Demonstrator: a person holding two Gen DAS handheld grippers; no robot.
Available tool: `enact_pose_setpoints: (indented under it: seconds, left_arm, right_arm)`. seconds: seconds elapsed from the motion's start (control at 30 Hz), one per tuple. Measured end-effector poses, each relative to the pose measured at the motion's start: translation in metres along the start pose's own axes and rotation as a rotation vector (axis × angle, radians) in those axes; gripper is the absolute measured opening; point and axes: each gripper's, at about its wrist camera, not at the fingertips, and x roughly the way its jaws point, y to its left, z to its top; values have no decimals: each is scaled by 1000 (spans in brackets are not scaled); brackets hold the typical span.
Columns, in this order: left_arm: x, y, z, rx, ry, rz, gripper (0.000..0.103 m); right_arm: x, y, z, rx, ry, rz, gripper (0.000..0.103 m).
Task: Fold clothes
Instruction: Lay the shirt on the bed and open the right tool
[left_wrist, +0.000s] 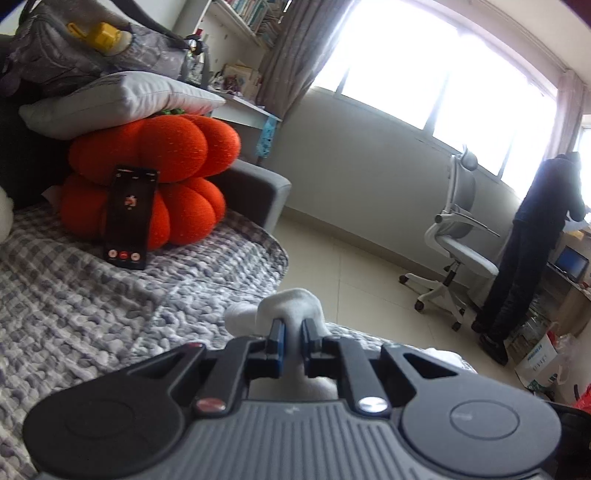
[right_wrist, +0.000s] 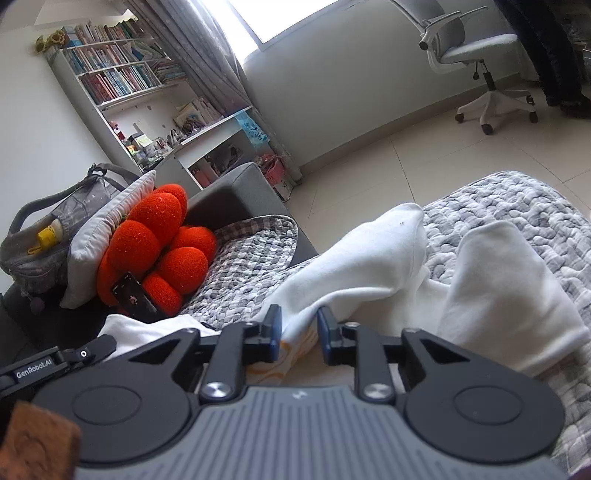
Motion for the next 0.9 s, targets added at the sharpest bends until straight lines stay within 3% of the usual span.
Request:
enact_pose_setpoints:
  seconds: [0.07,0.13,0.27,0.3,0.47,0.73,0.9]
  left_arm:
    - [-4,15,2,-23,20,17,9]
    - [-10,29,4,-51,45,26,9]
    - [-30,47,8,-107,113,-28,8]
    - [-37,48,10,-111,122,-50,3]
    - [-73,45,18,-123,142,-163,3]
    - [-104,32,17,-101,180,-219,1]
    - [-131,23,21,-84,157,-297,0]
  right_arm:
    - [1,0,0,-4,-2,-20,44]
    - [2,-2,1,-4,-2,-40,44]
    - [2,-11,2,11,6,-100,45]
    - [1,-14,3,16,9,-117,45]
    - [-1,-30,3,61,15,-178,45]
    - [-10,-37,3,123,21,-185,48]
    - [-16,-40,2,149,33,-183,50]
